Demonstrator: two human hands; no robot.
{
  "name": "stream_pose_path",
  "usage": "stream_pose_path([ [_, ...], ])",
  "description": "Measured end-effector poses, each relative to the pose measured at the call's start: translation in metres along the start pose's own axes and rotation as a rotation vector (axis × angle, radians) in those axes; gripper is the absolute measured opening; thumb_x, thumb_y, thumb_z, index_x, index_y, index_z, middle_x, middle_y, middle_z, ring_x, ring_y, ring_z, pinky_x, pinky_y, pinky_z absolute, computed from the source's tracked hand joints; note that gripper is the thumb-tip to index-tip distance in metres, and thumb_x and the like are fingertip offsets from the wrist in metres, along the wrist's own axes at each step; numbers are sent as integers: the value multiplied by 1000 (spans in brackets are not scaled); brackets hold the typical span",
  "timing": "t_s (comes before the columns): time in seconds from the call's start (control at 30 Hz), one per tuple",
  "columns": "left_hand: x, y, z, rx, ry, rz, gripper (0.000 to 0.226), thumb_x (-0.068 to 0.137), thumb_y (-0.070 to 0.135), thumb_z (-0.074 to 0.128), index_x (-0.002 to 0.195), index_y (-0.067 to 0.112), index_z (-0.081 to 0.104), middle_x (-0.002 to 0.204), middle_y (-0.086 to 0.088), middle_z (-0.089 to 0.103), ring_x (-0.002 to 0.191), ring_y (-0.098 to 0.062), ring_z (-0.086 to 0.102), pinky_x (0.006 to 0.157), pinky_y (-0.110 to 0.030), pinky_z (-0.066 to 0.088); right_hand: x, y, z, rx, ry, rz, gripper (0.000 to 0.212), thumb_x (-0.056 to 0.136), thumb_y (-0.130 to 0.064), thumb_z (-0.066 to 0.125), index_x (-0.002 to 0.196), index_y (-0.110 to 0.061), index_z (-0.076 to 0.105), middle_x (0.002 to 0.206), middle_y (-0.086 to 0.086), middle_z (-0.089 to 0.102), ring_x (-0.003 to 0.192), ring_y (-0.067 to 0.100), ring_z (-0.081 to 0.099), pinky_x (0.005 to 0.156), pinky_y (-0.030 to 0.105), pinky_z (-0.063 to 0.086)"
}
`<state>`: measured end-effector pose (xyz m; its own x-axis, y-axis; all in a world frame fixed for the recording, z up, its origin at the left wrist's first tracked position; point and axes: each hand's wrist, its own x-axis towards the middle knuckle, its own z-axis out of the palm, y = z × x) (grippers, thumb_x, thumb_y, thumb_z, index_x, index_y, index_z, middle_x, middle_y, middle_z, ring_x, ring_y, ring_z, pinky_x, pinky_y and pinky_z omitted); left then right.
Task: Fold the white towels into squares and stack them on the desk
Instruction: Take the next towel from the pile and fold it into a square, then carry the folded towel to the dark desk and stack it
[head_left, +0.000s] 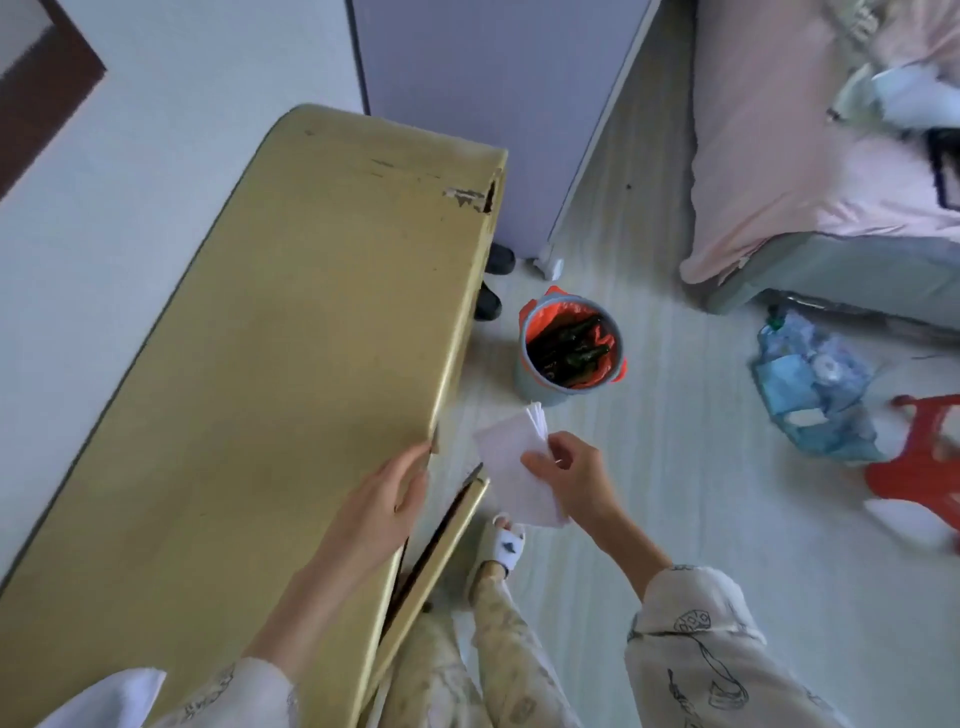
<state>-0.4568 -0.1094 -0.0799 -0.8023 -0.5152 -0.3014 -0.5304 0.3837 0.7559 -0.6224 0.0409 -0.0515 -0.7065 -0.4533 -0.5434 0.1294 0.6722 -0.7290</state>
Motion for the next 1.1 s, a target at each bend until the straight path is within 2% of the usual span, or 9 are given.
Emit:
stream_pose_path([
  [0.07,-9,21,9,-66,-37,-3,36,96,27,44,132,24,46,125,7,57,117,-9,54,96,-22,39,-29,14,-29,56,57,8,11,84,-12,64,80,-4,57,68,2,53,59,14,46,52,17,37],
  [0.17,-23,62,38,-46,-123,112,33,94,24,49,126,20,52,117,5,60,107,-9,58,93,-24,42,-73,43,-77,164,165,3,21,80,-15,69,85,3,60,70,7,53,64,17,46,58,28,35],
  [0.3,-46,130,93,44,-325,289,30,94,24,49,123,18,56,117,8,60,102,-3,57,91,-20,42,-143,90,-141,263,344,9,7,82,-9,67,80,-7,60,65,0,50,60,12,43,54,25,32],
  [0.47,-98,225,177,24,-456,409,21,94,19,50,110,21,62,103,7,66,96,-9,62,87,-24,46,-257,169,-218,348,578,23,21,78,-16,69,65,-21,54,56,-9,45,47,-1,37,47,18,28],
  [0.63,-179,311,301,15,-630,512,20,95,17,47,96,35,56,93,10,66,85,6,61,75,-9,43,-391,270,-294,402,798,85,13,79,-17,67,70,-20,59,62,-2,53,55,8,45,52,25,33],
  [0.83,-301,396,461,138,-973,702,19,94,18,48,98,35,56,96,6,66,94,-13,63,83,-24,48,-546,394,-364,425,1108,257,27,81,-10,67,63,-26,53,61,-6,53,58,11,46,53,25,34],
  [0.93,-357,442,534,207,-1115,822,24,93,13,50,91,37,55,91,8,65,87,-13,63,73,-12,47,-615,453,-390,483,1253,355,27,81,-11,67,64,-25,52,63,-7,54,62,15,48,58,27,35],
  [1.0,-388,473,579,239,-1200,882,26,93,11,50,88,35,55,87,8,65,80,-5,63,66,-5,44,-652,487,-406,518,1337,398,21,80,-14,68,66,-22,54,66,-3,55,66,17,48,61,29,36],
  [1.1,-432,519,656,269,-1312,981,31,93,11,51,85,40,54,84,14,64,73,5,62,65,-5,44,-705,537,-432,588,1473,452,16,80,-19,67,77,-7,58,73,5,55,69,16,47,63,30,35],
])
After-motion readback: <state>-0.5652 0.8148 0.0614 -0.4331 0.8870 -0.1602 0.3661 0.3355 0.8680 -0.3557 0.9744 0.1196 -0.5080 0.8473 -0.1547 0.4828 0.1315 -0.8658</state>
